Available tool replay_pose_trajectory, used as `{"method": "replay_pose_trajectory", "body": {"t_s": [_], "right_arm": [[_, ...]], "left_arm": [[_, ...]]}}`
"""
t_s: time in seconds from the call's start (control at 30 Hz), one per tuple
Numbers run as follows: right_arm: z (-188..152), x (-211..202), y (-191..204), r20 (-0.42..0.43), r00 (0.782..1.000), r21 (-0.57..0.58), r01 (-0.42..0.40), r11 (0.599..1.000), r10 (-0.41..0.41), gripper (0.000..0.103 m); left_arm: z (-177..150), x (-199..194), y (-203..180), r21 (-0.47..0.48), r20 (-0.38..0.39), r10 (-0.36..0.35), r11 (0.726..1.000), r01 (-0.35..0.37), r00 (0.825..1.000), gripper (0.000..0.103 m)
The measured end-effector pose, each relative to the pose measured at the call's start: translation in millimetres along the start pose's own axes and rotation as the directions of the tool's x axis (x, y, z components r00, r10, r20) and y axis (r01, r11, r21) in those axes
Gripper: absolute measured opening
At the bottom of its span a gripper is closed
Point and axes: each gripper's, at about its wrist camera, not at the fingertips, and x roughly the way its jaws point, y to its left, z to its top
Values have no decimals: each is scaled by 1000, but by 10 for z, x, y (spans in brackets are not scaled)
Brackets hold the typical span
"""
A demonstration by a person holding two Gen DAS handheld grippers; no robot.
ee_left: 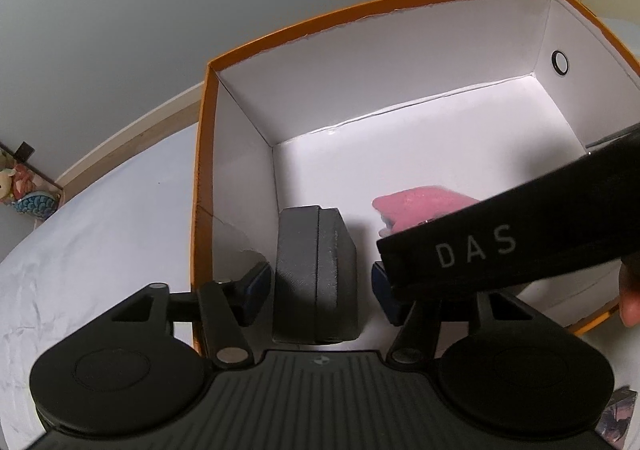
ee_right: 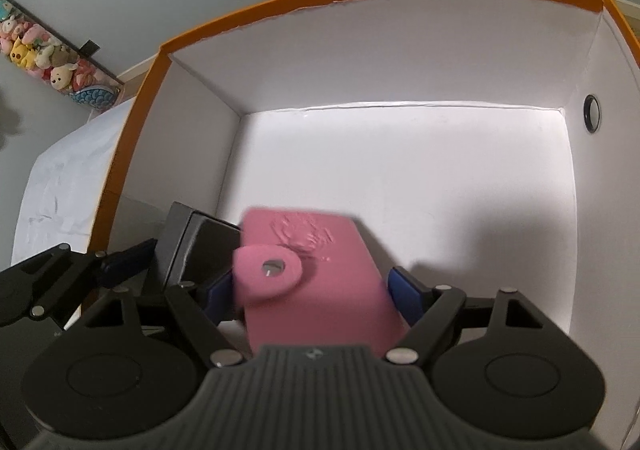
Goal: Organize objects
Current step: 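Lower and release grey case in box while right tool releases pink wallet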
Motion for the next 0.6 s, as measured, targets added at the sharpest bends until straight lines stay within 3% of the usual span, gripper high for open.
{"method": "replay_pose_trajectory", "body": {"t_s": [0.6], "right_arm": [[-42,-342,88,64,998,-32,-27,999,29,84]], "left_arm": [[38,-301,92,-16,56,32,999,-31,998,72]]}}
